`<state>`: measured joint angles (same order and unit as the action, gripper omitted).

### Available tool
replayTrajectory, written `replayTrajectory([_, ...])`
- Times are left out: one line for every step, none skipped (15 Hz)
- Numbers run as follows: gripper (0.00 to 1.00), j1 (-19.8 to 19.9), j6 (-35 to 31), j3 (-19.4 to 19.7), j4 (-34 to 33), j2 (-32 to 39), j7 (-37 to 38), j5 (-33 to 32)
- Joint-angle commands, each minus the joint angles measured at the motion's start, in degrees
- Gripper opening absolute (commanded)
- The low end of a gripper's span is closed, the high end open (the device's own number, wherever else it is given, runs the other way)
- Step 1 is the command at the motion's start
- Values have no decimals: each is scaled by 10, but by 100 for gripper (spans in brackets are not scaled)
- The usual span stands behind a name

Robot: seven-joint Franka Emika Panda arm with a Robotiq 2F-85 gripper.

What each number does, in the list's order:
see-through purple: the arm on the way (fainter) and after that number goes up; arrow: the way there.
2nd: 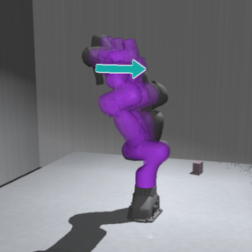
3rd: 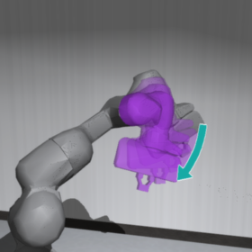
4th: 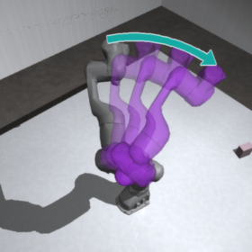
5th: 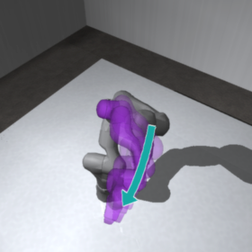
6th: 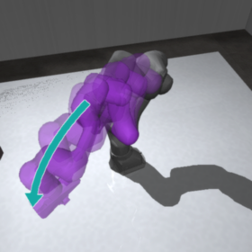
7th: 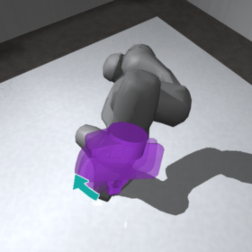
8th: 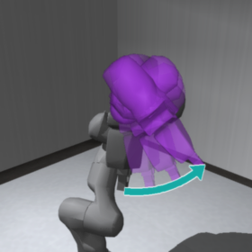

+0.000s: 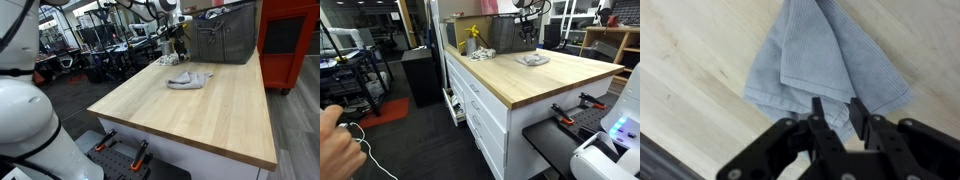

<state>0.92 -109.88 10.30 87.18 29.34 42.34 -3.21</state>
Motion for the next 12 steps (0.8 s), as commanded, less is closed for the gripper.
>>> replayTrajectory([67,-7,-31,9,21,-16,17,-38])
replayTrajectory([73,-6,-42,10,34,-23,18,-46])
replayTrajectory([82,-6,-53,11,47,-30,20,-53])
replayTrajectory([88,-4,-61,10,66,-39,19,-52])
replayTrajectory([97,-2,-67,10,81,-45,16,-49])
replayTrajectory([100,6,-69,5,102,-53,2,-34])
replayTrajectory([100,12,-66,2,119,-62,-7,-24])
replayTrajectory([100,17,-66,-1,140,-72,-17,-14])
replayTrajectory([100,21,-70,-2,165,-86,-26,-3])
replayTrajectory([100,26,-80,-3,186,-97,-41,9])
replayTrajectory([100,32,-88,-4,203,-105,-57,21])
replayTrajectory([100,39,-99,-6,216,-111,-80,39])
